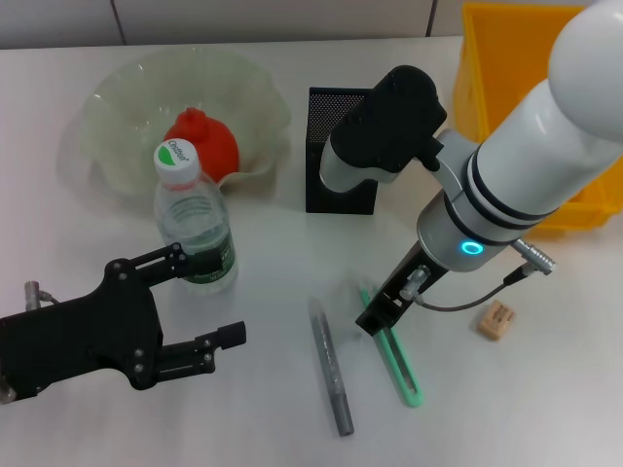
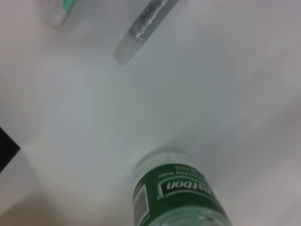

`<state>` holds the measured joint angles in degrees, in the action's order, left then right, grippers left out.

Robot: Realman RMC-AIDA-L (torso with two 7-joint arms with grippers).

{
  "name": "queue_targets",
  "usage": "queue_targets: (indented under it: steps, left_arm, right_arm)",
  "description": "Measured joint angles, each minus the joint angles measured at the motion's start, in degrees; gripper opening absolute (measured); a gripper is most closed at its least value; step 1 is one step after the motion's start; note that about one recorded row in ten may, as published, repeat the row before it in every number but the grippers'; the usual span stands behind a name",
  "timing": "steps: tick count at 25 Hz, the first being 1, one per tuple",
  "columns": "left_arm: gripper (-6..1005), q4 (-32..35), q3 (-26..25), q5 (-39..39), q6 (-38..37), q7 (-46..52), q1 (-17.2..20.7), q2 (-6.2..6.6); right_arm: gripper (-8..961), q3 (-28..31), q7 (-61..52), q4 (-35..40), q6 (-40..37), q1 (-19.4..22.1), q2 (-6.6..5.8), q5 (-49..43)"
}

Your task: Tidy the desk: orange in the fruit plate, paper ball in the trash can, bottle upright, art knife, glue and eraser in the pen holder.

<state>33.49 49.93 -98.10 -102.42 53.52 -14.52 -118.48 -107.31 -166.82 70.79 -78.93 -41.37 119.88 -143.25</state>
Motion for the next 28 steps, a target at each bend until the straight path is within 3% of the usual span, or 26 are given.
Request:
queue_targets:
  steps: [12,15,21,26,28]
  left_arm:
    - [783,0.0,-0.1,0.2,-0.3,0.2,-0.1,0.00]
    - [783,0.0,-0.1,0.3,-0.3,0.2,-0.1,0.00]
    - [783,0.0,-0.2,0.4,-0.3,0.2,-0.2,0.00]
    - [783,0.0,-0.2,0.4,-0.4,0.3,-0.2,0.00]
    - [783,0.0,-0.1,0.4,-0.7,0.4,-0.2,0.00]
  right_arm:
    - [412,-0.3,0.1,-2.3,-0.3,-1.1,0.00,0.1]
    - [300,-0.3,0.0,-3.0,-0.6,-1.3,0.00,0.1]
    - [221,0.0,0.0,-3.6,-0.6,-1.6,0.00,0.1]
    - [159,1.9,0.0,3.4,-1.0,1.3,-0.35,-0.2]
    - [159,5.6,0.7,7.9,-1.8,3.6,-0.49,-0.3]
